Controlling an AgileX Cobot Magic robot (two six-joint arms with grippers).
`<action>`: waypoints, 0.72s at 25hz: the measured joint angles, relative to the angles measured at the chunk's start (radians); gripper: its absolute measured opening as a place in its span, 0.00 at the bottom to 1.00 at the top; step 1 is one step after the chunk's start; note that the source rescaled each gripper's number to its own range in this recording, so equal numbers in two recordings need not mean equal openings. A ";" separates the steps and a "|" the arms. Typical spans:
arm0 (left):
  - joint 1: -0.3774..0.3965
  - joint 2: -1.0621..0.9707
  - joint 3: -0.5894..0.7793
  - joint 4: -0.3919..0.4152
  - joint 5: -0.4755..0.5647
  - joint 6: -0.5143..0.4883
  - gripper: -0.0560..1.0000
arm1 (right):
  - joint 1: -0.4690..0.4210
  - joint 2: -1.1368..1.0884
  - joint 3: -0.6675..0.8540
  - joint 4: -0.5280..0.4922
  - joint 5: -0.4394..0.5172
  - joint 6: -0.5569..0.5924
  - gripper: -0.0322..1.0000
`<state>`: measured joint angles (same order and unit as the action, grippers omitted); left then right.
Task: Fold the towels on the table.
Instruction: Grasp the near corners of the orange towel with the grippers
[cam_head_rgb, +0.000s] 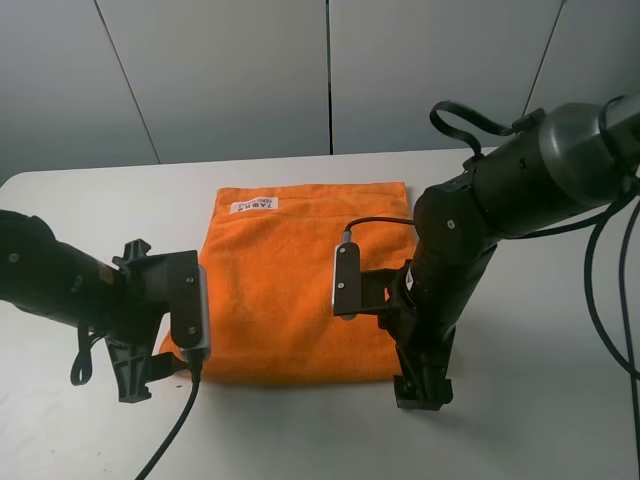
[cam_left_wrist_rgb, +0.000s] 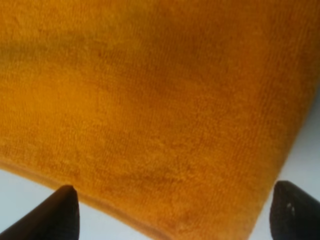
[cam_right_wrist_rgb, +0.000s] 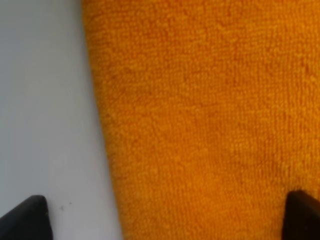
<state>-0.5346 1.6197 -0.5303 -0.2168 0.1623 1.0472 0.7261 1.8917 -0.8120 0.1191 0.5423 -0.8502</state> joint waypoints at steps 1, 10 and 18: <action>-0.017 0.000 0.007 -0.004 -0.012 0.000 0.98 | 0.000 0.000 0.000 0.000 0.000 0.000 1.00; -0.049 0.063 0.055 0.011 -0.070 0.002 0.98 | 0.000 0.000 0.000 0.030 -0.010 0.002 1.00; -0.053 0.106 0.053 0.009 -0.156 0.000 0.98 | 0.000 0.000 0.000 0.046 -0.016 0.002 1.00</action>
<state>-0.5879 1.7260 -0.4770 -0.2076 0.0063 1.0468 0.7261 1.8917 -0.8120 0.1653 0.5268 -0.8480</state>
